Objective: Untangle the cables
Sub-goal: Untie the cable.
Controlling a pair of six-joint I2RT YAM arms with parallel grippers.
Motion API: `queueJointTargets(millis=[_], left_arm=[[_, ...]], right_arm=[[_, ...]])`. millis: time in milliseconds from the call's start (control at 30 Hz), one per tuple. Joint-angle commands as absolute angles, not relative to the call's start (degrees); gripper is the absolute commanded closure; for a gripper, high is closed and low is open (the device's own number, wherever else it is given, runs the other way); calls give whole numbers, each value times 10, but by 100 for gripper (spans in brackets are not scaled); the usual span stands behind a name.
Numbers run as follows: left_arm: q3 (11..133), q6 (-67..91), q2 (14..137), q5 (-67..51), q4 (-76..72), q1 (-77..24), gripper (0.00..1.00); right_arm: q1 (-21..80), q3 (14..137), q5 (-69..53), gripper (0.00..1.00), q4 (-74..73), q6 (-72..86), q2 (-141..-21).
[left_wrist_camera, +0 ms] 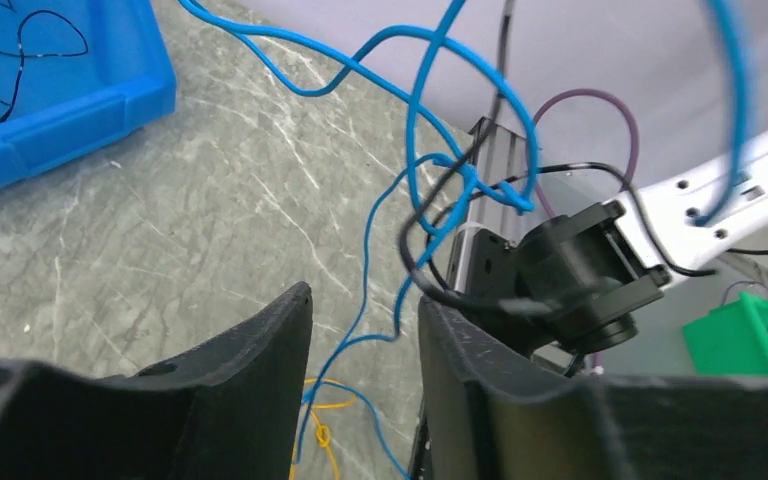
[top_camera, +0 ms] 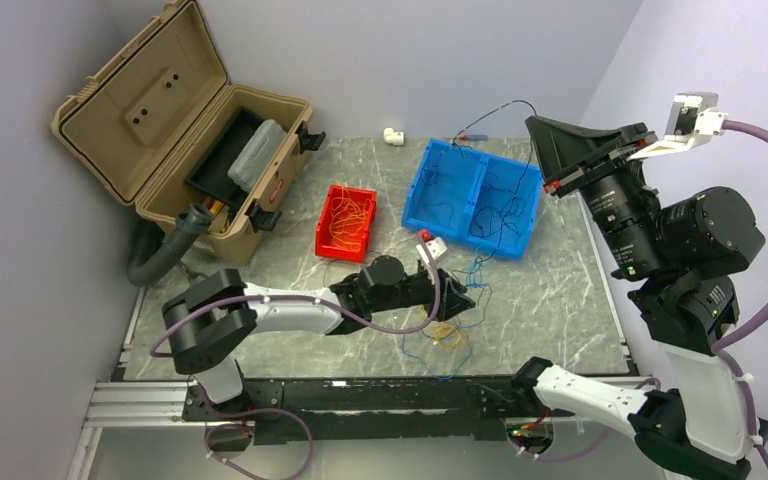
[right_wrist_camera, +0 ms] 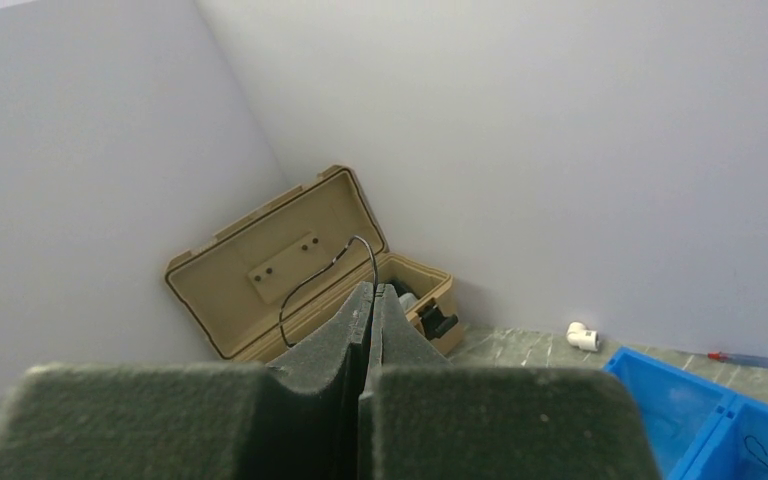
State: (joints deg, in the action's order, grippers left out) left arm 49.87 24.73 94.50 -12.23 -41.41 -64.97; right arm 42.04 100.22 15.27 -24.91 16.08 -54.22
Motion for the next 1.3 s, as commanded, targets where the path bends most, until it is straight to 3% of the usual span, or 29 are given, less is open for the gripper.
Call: queueJointTargets(millis=[0,100,367,633,733,867,1000,1133,1267], left_arm=[[526,260,973,-130,-426,-655,63],[503,261,964,-117,-421,-655,99],[368,232,798,-27,-300,-651,100],[259,241,486,86,-31,-611,100],[269,246,389,109,95,-579,100],[304,245,318,136,193,-551,100],[342,248,308,171,262,-541,100],[380,298,317,262,360,-539,100],[389,298,303,275,376,-538,100]], right_arm=[[421,1006,174,100,-215,167,-537],[421,987,211,100,-203,165,-523],[421,931,464,100,-241,76,-499],[417,751,691,100,-261,61,-464],[385,706,662,100,-347,148,-465],[292,626,514,100,-429,276,-490],[175,560,417,100,-444,349,-526],[103,552,452,100,-490,472,-527],[65,541,376,100,-454,450,-524]])
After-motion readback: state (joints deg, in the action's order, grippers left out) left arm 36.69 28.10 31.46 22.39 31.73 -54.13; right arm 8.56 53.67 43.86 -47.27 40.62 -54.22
